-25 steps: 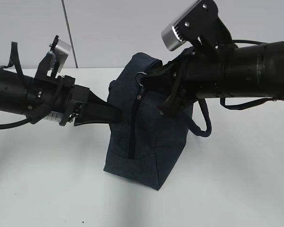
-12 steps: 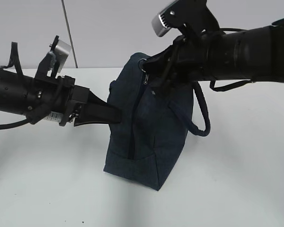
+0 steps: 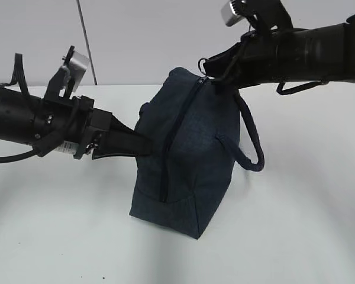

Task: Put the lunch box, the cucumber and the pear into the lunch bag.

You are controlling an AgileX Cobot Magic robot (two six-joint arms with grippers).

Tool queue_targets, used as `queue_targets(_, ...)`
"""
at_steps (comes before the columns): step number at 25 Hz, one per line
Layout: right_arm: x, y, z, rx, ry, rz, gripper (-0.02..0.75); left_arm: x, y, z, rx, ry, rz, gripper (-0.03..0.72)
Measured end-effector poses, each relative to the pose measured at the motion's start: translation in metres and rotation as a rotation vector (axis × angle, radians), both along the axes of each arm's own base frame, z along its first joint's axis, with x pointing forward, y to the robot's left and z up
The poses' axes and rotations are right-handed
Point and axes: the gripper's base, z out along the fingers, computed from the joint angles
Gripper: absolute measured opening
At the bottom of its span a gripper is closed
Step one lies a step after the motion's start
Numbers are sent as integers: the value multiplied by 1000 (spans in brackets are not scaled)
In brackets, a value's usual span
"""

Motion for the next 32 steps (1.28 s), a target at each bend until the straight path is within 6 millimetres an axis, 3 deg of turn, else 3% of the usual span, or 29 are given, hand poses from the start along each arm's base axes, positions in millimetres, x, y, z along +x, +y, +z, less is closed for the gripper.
queue_targets(7, 26, -27, -12, 130, 57, 1, 6, 0, 0, 0, 3, -1, -4, -15)
queue_targets(17, 68, -38, -31, 192, 101, -38, 6, -1, -1, 0, 5, -1, -8, -15)
queue_targets(26, 75, -39, -35, 247, 127, -11, 6, -1, -1, 0, 1, 2, -7, -13)
queue_targets(29, 74, -39, -34, 274, 136, 3, 6, -1, -1, 0, -9, 12, -2, 37)
queue_targets(32, 73, -38, -33, 288, 148, 8, 6, -1, -2, 2, -34, 35, 7, 201)
